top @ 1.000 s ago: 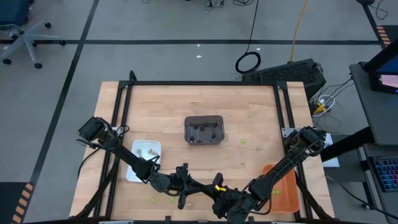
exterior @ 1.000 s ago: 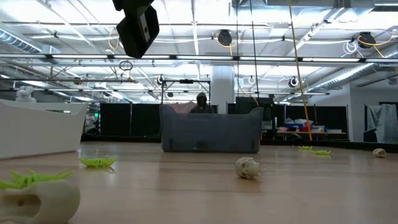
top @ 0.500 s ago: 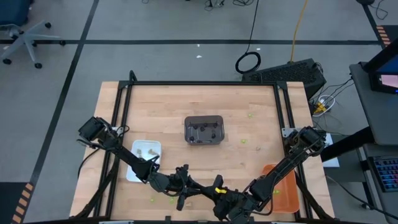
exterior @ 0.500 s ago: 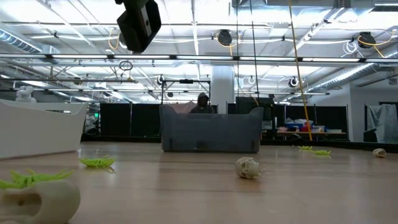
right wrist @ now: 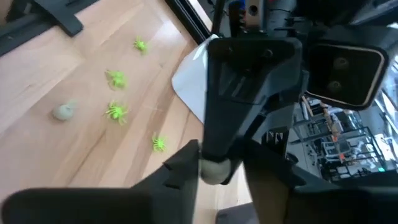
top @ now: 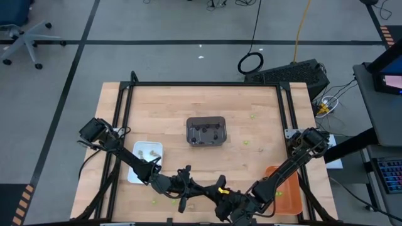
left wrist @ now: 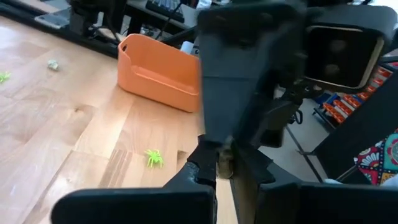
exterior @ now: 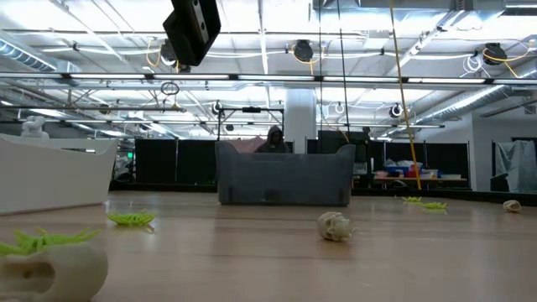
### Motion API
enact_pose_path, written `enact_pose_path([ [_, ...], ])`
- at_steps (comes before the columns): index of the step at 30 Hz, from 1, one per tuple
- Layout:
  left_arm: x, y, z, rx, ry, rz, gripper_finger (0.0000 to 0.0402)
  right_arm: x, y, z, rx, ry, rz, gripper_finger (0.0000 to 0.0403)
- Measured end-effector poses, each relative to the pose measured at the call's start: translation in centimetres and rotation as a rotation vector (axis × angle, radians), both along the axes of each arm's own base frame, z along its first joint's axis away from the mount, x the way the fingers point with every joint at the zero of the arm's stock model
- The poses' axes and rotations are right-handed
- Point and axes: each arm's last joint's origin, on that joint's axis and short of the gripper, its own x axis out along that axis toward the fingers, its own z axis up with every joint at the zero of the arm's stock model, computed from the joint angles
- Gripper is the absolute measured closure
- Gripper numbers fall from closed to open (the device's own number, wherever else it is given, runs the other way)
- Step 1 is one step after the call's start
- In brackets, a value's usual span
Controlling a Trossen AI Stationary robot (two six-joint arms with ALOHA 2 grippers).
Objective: Sort Halloween decoration
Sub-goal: Put the white skull toy into the white bin
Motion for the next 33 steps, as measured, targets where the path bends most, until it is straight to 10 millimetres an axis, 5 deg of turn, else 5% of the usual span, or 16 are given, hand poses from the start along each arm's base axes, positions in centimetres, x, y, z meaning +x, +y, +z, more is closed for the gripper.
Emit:
enact_pose_path([
  [10, 0.2, 0.2, 0.0, 0.038, 0.001, -0.004, 0.0384, -0.3, -0.2, -0.5, 0.074, 0.0, -0.072, 0.0218],
  [19, -0.3, 1.1, 0.4, 0.23, 0.066, -0.025, 0.0384, -1.2, -0.4, -1.3, 0.28, 0.094, -0.091, 0.0216],
  [33, -3.1, 2.9, 4.0, 0.711, 0.117, 0.019, 0.0391, -2.8, -1.1, -0.6, 0.477, 0.255, -0.111, 0.0236],
])
